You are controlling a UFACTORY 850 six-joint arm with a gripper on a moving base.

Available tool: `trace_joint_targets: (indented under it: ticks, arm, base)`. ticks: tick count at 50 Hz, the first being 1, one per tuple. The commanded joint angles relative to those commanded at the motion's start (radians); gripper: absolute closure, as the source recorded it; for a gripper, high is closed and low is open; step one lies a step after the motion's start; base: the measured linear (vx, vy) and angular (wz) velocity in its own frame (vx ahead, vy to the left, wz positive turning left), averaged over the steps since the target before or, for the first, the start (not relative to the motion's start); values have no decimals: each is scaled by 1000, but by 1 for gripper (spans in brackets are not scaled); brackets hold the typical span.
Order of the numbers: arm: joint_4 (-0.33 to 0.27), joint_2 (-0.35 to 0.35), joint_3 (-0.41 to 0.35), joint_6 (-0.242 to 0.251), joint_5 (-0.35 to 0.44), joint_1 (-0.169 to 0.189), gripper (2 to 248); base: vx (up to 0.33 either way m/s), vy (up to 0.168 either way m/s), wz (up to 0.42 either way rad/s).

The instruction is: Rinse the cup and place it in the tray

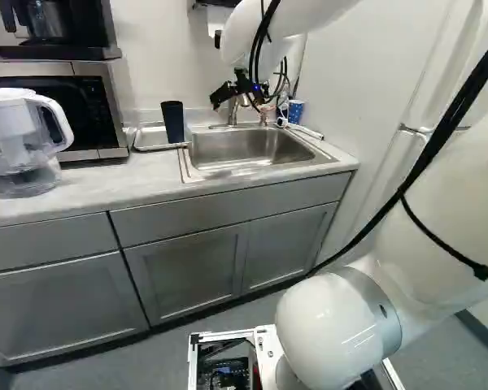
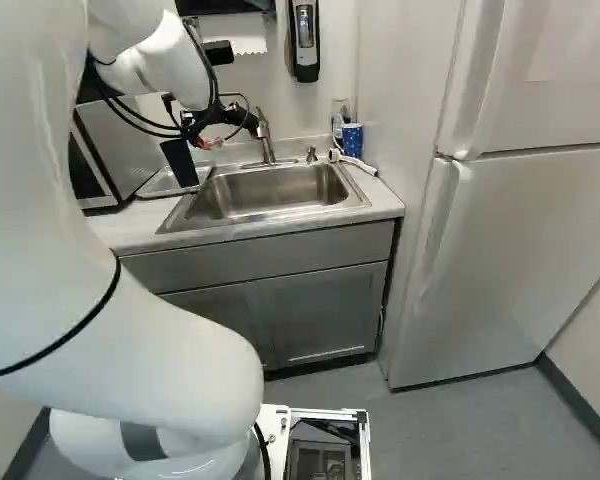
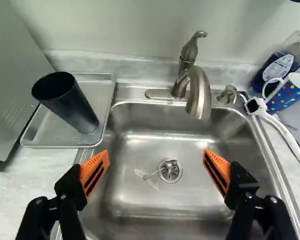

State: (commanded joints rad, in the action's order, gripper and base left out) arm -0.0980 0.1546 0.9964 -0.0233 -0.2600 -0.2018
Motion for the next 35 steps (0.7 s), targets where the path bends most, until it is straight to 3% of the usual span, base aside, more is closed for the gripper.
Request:
trace_joint_targets:
  ticks: [20, 35]
  arm:
    - [0, 63, -57, 0, -58, 57, 3]
    - [0, 64, -57, 0, -65, 58, 3]
  base:
    - [0, 0, 0]
    - [0, 0, 0]
